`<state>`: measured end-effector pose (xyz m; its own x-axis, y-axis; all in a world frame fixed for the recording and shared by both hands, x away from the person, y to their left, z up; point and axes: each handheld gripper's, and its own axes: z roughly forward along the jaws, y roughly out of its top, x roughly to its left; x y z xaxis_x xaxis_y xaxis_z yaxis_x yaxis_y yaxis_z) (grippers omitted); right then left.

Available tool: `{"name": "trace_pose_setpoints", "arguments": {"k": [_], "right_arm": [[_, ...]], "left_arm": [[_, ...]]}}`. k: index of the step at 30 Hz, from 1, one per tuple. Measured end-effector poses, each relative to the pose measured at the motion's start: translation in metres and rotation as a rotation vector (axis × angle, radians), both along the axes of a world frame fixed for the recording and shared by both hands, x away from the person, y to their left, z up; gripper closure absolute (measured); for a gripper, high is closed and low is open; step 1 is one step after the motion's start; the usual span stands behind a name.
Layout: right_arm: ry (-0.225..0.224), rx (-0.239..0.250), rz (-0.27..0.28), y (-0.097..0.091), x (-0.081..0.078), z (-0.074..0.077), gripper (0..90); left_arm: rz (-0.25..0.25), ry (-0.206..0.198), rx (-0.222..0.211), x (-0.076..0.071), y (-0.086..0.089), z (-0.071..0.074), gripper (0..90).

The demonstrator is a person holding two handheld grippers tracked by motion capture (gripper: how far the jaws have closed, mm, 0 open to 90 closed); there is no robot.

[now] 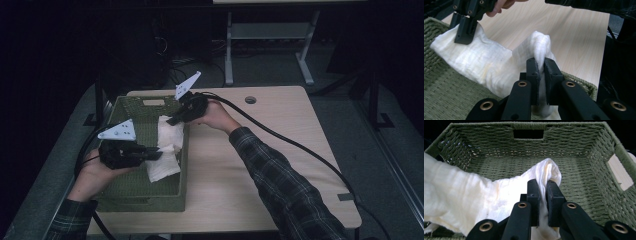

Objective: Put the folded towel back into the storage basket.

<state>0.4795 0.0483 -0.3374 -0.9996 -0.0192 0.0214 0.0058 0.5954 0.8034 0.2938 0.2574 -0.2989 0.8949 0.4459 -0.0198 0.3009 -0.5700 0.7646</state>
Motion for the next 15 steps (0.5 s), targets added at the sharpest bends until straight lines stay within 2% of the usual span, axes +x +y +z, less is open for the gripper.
{"name": "trace_pose_setpoints", "arguments": {"k": [9, 15], "right_arm": [[-0.009, -0.013, 0.024, 0.010, -0.006, -0.002, 83.0], [0.003, -0.029, 0.026, 0.012, -0.009, -0.006, 83.0]], "left_arm": [[-0.003, 0.016, 0.004, -0.003, 0.004, -0.005, 82.9], [-0.005, 0.028, 0.019, -0.003, 0.003, -0.010, 82.6]]}}
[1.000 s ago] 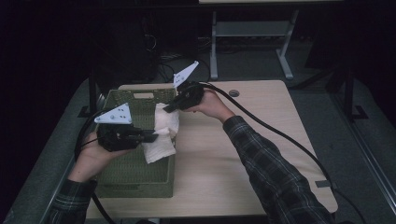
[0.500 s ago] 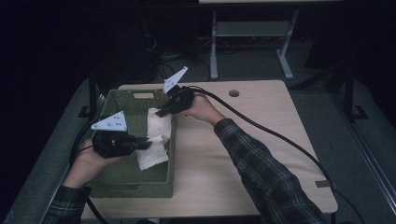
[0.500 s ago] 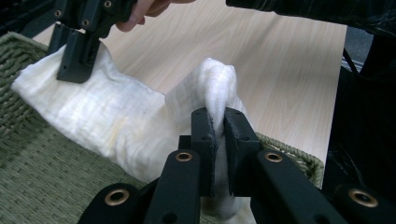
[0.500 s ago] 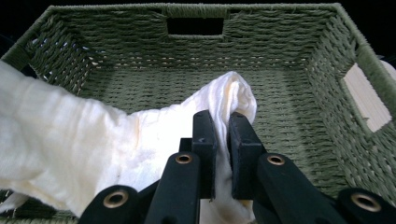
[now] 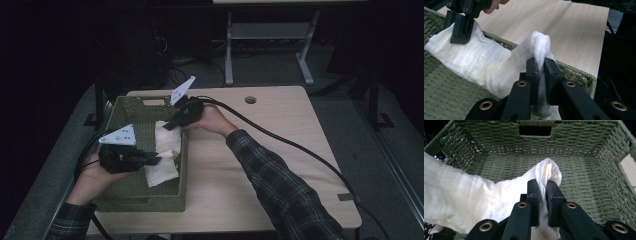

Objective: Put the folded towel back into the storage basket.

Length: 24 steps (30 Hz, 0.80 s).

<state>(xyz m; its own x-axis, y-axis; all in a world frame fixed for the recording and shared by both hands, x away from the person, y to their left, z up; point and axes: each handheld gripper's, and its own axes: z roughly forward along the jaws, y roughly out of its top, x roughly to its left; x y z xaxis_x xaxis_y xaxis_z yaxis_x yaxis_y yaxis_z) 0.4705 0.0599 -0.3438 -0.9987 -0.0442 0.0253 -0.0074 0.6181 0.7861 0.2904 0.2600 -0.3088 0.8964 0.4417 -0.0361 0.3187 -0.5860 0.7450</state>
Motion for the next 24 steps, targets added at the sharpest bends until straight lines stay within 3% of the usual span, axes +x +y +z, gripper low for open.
{"name": "trace_pose_setpoints", "arguments": {"k": [4, 8, 12, 24], "right_arm": [[-0.001, -0.001, 0.006, 0.001, -0.001, -0.002, 83.0], [-0.003, 0.001, 0.008, 0.002, 0.000, -0.003, 83.0], [0.001, -0.007, 0.003, 0.003, 0.001, -0.006, 83.0], [0.005, 0.009, -0.052, 0.000, 0.025, -0.011, 82.9]], "left_arm": [[-0.002, 0.005, 0.000, 0.000, -0.001, -0.001, 79.9], [0.027, -0.012, -0.008, 0.001, 0.001, -0.001, 61.3], [0.039, -0.017, -0.008, 0.001, 0.001, -0.001, 53.3], [0.044, -0.017, -0.029, 0.005, 0.000, -0.003, 48.8]]}}
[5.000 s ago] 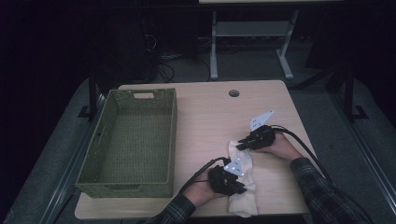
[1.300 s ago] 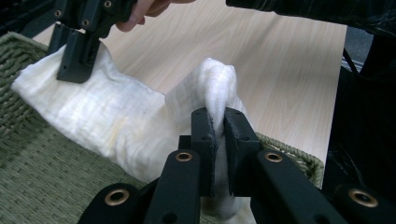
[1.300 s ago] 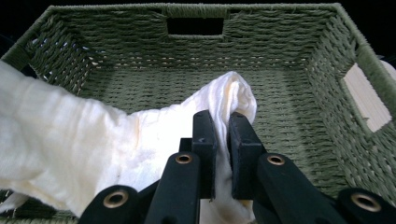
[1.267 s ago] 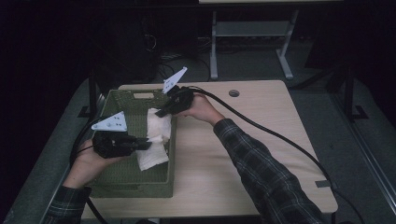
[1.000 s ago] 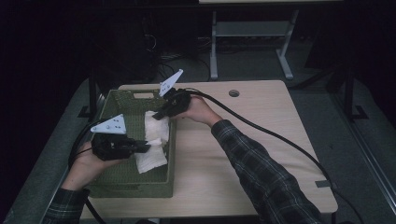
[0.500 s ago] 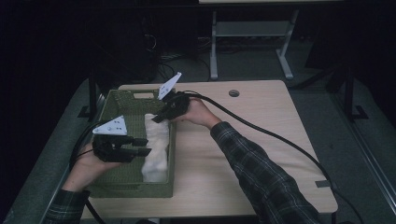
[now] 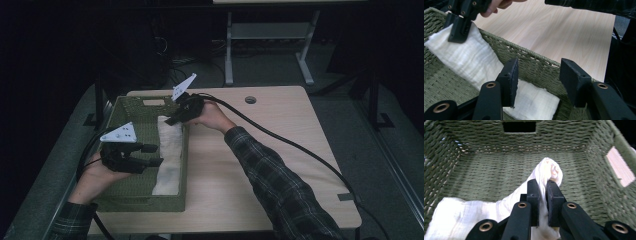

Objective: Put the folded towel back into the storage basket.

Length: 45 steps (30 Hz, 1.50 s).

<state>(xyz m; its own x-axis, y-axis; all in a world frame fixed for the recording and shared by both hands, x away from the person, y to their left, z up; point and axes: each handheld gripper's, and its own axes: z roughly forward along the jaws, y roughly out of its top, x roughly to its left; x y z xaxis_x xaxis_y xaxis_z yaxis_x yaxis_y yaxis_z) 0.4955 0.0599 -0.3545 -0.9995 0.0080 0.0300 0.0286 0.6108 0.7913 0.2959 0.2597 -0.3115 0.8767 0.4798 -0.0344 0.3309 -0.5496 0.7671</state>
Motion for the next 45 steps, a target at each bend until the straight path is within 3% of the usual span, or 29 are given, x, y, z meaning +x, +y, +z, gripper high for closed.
{"name": "trace_pose_setpoints", "arguments": {"k": [13, 18, 26, 29, 34, 45], "right_arm": [[-0.005, 0.006, -0.050, -0.006, 0.026, 0.000, 81.3], [-0.042, 0.036, -0.086, -0.007, 0.030, 0.003, 64.3], [-0.034, 0.043, -0.110, -0.025, 0.030, 0.017, 52.4], [-0.017, 0.036, -0.120, -0.036, 0.027, 0.019, 50.0], [-0.031, 0.043, -0.139, -0.062, 0.021, 0.020, 47.2], [-0.034, 0.066, -0.169, -0.122, 0.004, 0.027, 42.0]], "left_arm": [[-0.009, 0.000, -0.008, 0.001, -0.004, -0.002, 48.8], [-0.011, -0.004, -0.005, 0.002, -0.005, -0.001, 48.2], [-0.005, -0.002, -0.023, 0.005, -0.015, 0.002, 44.9], [0.007, -0.005, -0.034, 0.008, -0.024, 0.004, 43.2], [0.023, -0.007, -0.051, 0.014, -0.046, 0.006, 39.6], [0.083, -0.020, -0.043, 0.023, -0.099, 0.006, 29.7]]}}
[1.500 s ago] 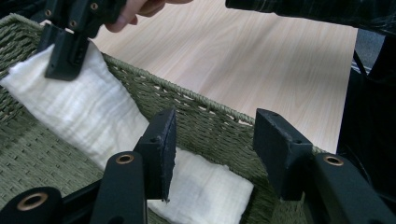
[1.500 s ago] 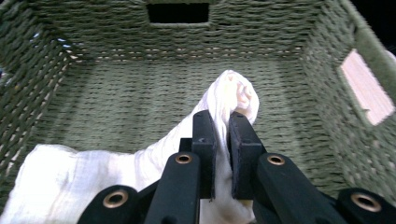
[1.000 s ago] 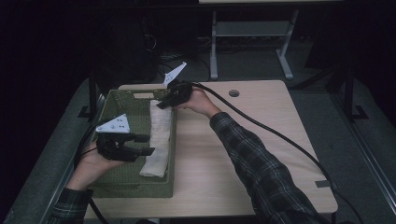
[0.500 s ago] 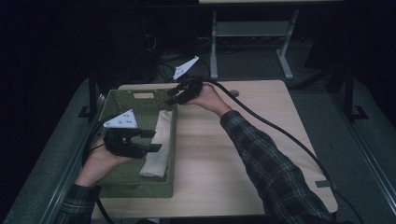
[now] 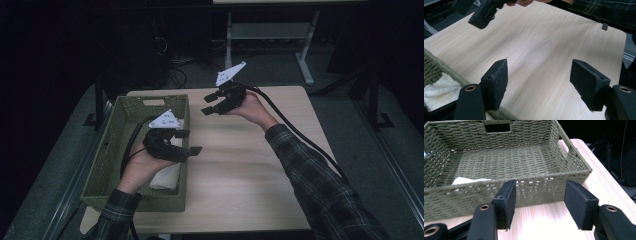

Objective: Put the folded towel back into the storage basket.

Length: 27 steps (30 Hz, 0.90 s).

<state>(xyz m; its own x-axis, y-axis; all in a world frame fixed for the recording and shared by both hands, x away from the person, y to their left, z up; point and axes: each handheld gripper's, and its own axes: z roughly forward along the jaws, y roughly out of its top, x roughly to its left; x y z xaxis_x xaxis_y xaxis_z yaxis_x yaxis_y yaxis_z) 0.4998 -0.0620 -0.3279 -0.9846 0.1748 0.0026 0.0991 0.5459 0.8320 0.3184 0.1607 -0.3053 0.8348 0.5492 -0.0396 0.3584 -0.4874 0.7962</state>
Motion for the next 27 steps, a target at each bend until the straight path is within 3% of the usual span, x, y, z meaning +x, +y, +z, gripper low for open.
{"name": "trace_pose_setpoints", "arguments": {"k": [7, 10, 14, 19, 27], "right_arm": [[0.012, 0.023, -0.026, -0.033, -0.011, -0.002, 37.1], [0.006, 0.036, -0.044, -0.048, -0.016, -0.005, 34.8], [0.006, 0.047, -0.065, -0.064, -0.022, -0.008, 33.1], [0.006, 0.051, -0.092, -0.082, -0.028, -0.013, 31.8], [0.017, 0.054, -0.143, -0.110, -0.039, -0.027, 29.2]], "left_arm": [[0.010, 0.000, -0.002, 0.004, -0.032, -0.003, 24.4], [0.008, -0.011, 0.024, 0.006, -0.047, -0.007, 22.8], [0.002, -0.004, 0.029, 0.009, -0.064, -0.012, 21.4], [0.009, -0.015, 0.010, 0.012, -0.082, -0.018, 21.1], [-0.002, -0.034, 0.033, 0.012, -0.111, -0.042, 21.1]]}}
